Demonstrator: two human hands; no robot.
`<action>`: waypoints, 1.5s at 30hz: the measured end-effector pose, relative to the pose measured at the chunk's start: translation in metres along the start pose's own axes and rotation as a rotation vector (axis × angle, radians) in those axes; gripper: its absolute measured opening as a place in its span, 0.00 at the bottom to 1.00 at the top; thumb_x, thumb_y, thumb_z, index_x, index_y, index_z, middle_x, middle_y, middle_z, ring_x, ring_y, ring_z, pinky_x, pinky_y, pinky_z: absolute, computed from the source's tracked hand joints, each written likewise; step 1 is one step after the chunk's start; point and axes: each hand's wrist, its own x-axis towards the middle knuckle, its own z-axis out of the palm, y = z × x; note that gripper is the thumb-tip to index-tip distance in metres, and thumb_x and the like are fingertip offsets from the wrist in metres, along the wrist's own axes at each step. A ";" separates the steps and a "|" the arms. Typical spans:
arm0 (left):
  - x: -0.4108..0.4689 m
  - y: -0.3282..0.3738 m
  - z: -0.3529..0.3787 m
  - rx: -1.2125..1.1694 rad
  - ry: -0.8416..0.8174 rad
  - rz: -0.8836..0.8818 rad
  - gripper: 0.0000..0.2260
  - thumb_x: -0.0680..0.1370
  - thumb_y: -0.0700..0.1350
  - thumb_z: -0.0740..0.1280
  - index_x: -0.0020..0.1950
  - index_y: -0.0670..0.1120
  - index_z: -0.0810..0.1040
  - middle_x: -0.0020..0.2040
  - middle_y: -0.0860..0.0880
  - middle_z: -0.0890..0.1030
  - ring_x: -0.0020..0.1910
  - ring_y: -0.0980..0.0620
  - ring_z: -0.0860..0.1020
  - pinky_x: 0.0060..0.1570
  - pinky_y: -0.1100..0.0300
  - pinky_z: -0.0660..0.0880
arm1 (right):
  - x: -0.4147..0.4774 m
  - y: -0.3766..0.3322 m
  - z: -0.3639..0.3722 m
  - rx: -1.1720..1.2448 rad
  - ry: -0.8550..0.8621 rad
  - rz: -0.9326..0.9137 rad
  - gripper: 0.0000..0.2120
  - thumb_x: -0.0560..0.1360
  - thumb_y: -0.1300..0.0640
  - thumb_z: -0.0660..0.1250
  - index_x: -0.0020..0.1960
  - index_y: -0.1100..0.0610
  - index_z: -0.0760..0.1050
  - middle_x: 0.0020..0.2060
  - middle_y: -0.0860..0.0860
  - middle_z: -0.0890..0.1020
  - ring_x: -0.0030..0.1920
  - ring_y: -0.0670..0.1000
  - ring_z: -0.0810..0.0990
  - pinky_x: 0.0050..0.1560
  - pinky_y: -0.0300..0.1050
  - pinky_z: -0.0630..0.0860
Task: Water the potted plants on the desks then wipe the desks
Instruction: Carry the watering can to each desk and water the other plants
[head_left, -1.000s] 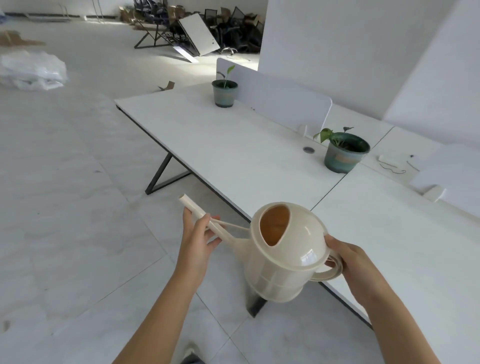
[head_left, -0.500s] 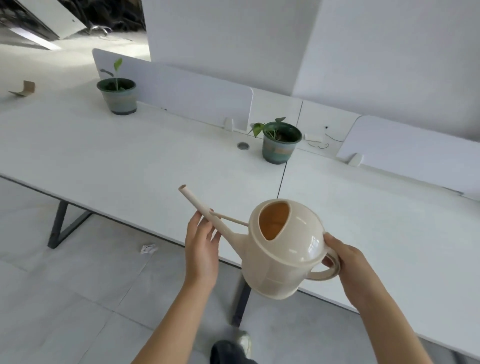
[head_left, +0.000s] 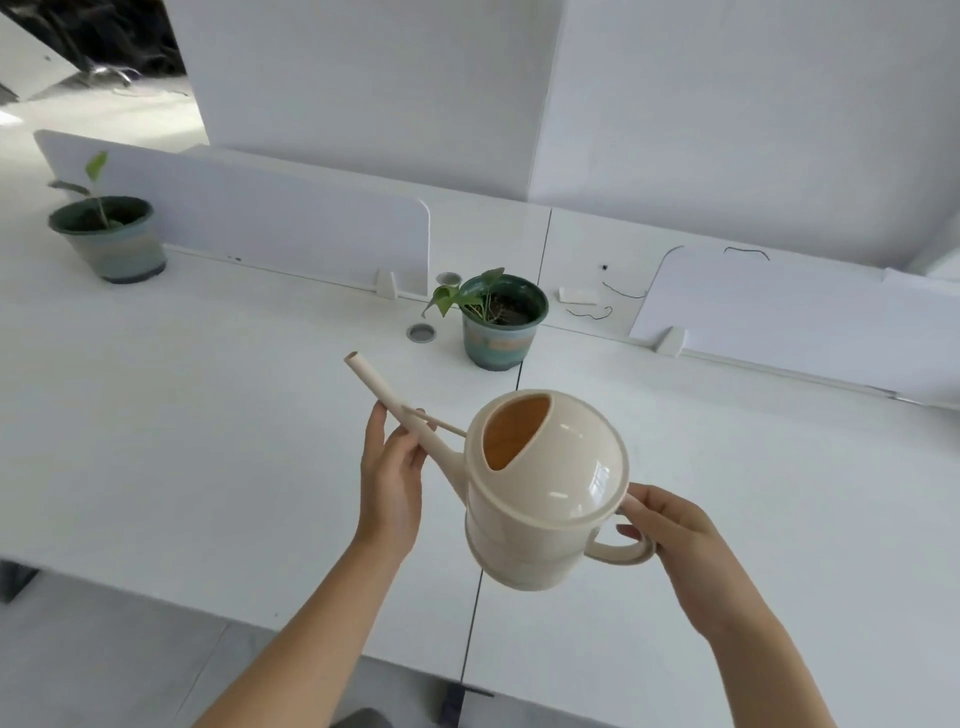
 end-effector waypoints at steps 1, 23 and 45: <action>0.010 -0.001 0.004 0.016 -0.007 -0.014 0.14 0.70 0.41 0.61 0.56 0.44 0.71 0.49 0.43 0.70 0.51 0.48 0.73 0.54 0.59 0.72 | 0.005 -0.003 0.000 -0.003 0.016 -0.001 0.14 0.68 0.51 0.65 0.46 0.60 0.80 0.44 0.48 0.84 0.53 0.54 0.76 0.63 0.54 0.68; 0.148 -0.052 0.078 0.170 -0.357 -0.436 0.19 0.77 0.41 0.59 0.68 0.45 0.65 0.52 0.44 0.70 0.44 0.48 0.77 0.46 0.53 0.77 | 0.045 -0.044 0.008 -0.114 0.528 0.101 0.10 0.77 0.55 0.62 0.41 0.58 0.77 0.41 0.52 0.81 0.55 0.59 0.77 0.61 0.58 0.70; 0.178 -0.062 0.067 0.221 -0.354 -0.562 0.04 0.79 0.45 0.57 0.45 0.49 0.69 0.41 0.49 0.72 0.38 0.51 0.74 0.33 0.59 0.73 | 0.079 -0.068 0.053 -0.453 0.671 0.189 0.16 0.78 0.53 0.59 0.43 0.67 0.72 0.29 0.49 0.68 0.30 0.48 0.65 0.29 0.39 0.62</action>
